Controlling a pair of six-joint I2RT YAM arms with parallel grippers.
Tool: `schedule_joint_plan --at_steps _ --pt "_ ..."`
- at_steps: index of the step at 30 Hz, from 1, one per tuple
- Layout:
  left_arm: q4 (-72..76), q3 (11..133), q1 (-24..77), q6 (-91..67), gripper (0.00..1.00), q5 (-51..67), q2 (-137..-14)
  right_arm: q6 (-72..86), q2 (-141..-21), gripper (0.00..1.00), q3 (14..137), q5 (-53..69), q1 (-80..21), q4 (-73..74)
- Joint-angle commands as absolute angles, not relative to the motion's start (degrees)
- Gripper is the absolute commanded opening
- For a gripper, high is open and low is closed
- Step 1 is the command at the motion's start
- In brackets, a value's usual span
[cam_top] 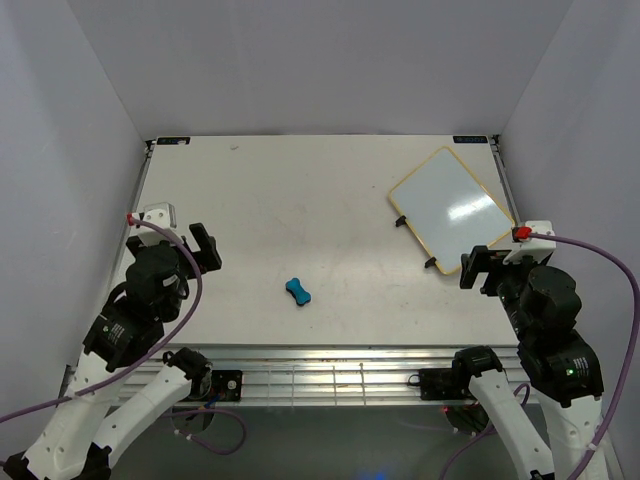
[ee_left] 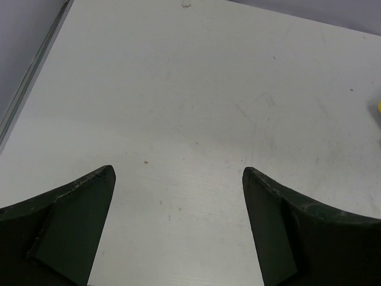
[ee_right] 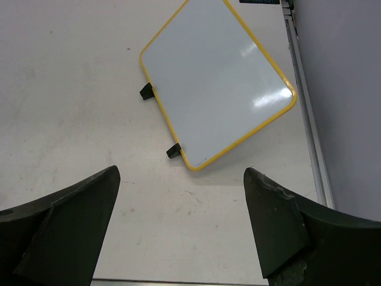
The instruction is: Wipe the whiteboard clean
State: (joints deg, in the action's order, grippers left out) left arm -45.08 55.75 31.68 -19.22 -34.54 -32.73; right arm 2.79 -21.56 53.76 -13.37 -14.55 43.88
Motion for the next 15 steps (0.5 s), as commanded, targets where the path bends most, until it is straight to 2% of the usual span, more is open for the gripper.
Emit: schedule_joint_plan --at_steps 1,15 --pt "-44.2 55.1 31.6 -20.2 0.98 -35.6 -33.0 1.8 -20.7 0.90 53.8 -16.1 -14.5 42.2" --pt "-40.0 52.5 31.6 -19.8 0.98 -37.2 -33.9 2.2 -22.3 0.90 53.4 -15.6 -14.5 41.0"
